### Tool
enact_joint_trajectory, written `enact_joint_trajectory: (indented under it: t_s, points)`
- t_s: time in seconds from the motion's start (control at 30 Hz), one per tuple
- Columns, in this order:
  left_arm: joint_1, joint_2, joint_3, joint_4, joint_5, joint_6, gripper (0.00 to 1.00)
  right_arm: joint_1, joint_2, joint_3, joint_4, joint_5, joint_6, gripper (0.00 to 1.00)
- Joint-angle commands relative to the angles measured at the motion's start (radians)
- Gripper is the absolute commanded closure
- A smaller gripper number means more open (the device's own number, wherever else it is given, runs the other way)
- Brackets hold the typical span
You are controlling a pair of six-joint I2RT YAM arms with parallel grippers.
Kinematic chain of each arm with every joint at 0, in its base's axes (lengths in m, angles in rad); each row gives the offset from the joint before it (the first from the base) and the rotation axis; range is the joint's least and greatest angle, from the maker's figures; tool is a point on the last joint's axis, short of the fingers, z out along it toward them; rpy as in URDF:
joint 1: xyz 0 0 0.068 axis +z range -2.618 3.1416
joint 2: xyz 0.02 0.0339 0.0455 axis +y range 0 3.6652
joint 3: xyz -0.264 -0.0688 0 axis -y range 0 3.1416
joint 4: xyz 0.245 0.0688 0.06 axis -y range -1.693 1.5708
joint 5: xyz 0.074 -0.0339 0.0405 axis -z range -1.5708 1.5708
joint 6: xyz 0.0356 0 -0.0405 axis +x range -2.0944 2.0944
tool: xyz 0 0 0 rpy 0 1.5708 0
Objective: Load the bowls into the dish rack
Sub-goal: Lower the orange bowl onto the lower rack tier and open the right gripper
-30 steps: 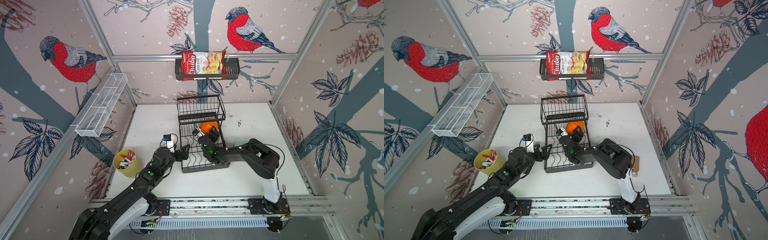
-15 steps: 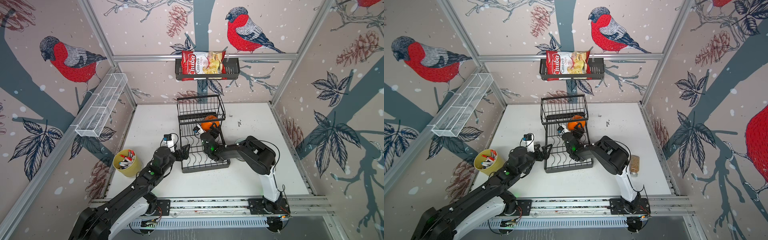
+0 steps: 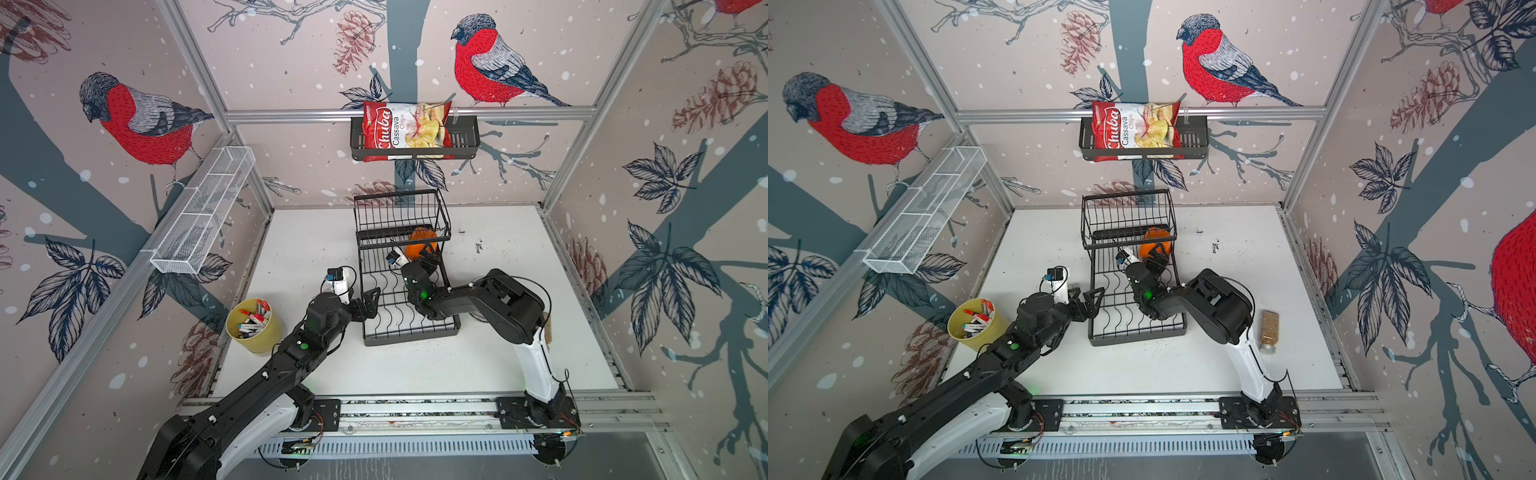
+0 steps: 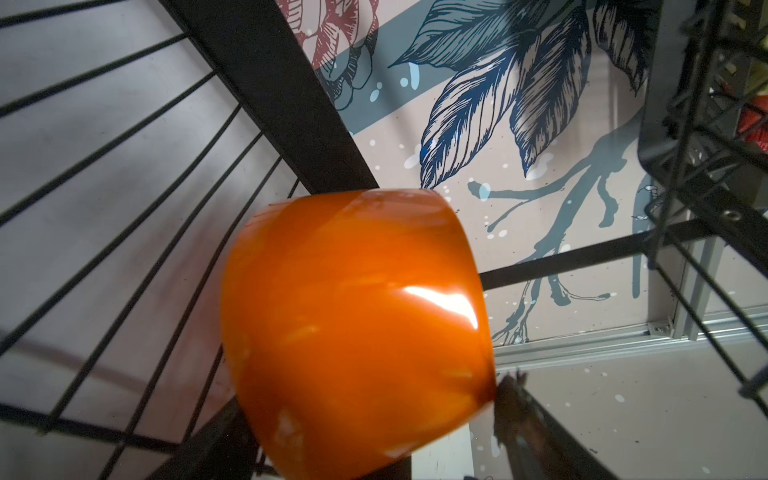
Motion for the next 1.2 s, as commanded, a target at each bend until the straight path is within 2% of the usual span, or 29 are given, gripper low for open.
enact_joint_trajectory:
  t_s: [0.0,0.8,1.0,1.17]
  points:
    - [0.002,0.001,0.006,0.018,0.006,-0.01,0.04,0.004,-0.008,0.003,-0.017,-0.02,0.047,0.15]
    - [0.002,-0.008,0.007,-0.006,0.0,-0.017,0.04,0.033,-0.104,0.029,-0.238,-0.095,0.27,0.12]
    - [0.002,-0.018,0.007,-0.023,-0.004,-0.033,0.04,0.054,-0.164,0.023,-0.353,-0.132,0.409,0.11]
    - [0.002,-0.022,0.005,-0.028,-0.008,-0.037,0.04,0.077,-0.219,0.02,-0.491,-0.169,0.578,0.11]
